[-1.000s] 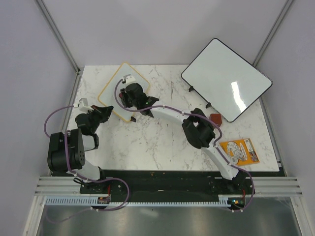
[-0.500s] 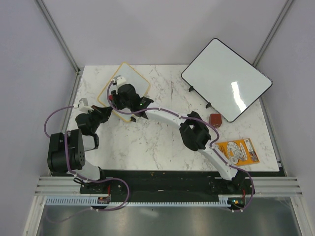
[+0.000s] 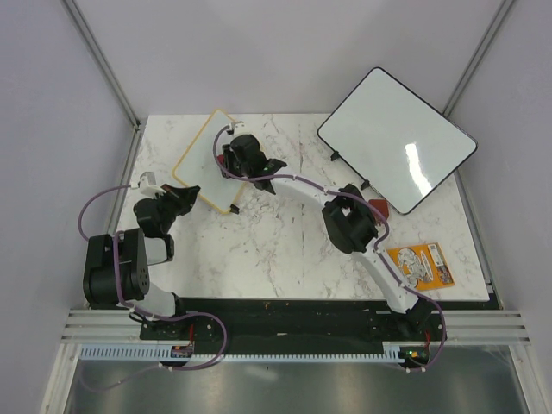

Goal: Erase the whiteboard

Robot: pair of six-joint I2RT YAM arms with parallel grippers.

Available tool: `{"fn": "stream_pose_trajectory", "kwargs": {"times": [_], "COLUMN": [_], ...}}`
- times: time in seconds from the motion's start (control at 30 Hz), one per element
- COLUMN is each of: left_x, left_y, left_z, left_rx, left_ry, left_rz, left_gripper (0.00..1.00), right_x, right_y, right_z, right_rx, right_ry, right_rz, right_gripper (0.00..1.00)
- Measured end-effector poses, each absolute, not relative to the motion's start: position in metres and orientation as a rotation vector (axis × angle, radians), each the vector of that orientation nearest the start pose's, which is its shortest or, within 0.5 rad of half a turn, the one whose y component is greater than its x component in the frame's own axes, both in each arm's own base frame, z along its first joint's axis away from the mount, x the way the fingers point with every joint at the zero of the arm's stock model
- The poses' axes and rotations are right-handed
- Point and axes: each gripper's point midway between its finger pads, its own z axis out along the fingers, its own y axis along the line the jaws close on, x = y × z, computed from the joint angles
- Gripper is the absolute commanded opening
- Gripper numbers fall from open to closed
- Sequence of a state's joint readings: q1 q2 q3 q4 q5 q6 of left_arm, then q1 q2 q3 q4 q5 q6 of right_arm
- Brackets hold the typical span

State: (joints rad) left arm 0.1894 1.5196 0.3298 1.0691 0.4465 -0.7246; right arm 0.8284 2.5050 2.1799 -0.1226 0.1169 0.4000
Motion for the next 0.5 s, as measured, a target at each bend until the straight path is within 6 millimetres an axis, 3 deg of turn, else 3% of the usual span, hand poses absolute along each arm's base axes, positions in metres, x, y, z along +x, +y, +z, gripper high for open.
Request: {"fn": "stream_pose_trajectory", "kwargs": {"times": [0.1, 0.23, 0.5], "left_x": [0.381, 0.380, 0.381], "left_y": [-0.030, -0.030, -0.030], "left_z": [0.115, 0.115, 0.115], "left_rx": [-0.441, -0.437, -0.435], "left_ry": [1.682, 1.682, 1.683], "left_rz": [-0.774, -0.773, -0.770], "left_gripper": [0.02, 0.02, 0.02], "right_x": [0.479, 0.472, 0.445], "right_y": [0.494, 0.493, 0.510], "right_z": [0.097, 0.094, 0.101], "right_rx": [-0.365, -0.413, -0.522], "right_ry": [2.064, 2.054, 2.036], "right_rz": [0.625, 0.579, 0.556], "right_gripper": [0.00, 0.00, 0.00]}}
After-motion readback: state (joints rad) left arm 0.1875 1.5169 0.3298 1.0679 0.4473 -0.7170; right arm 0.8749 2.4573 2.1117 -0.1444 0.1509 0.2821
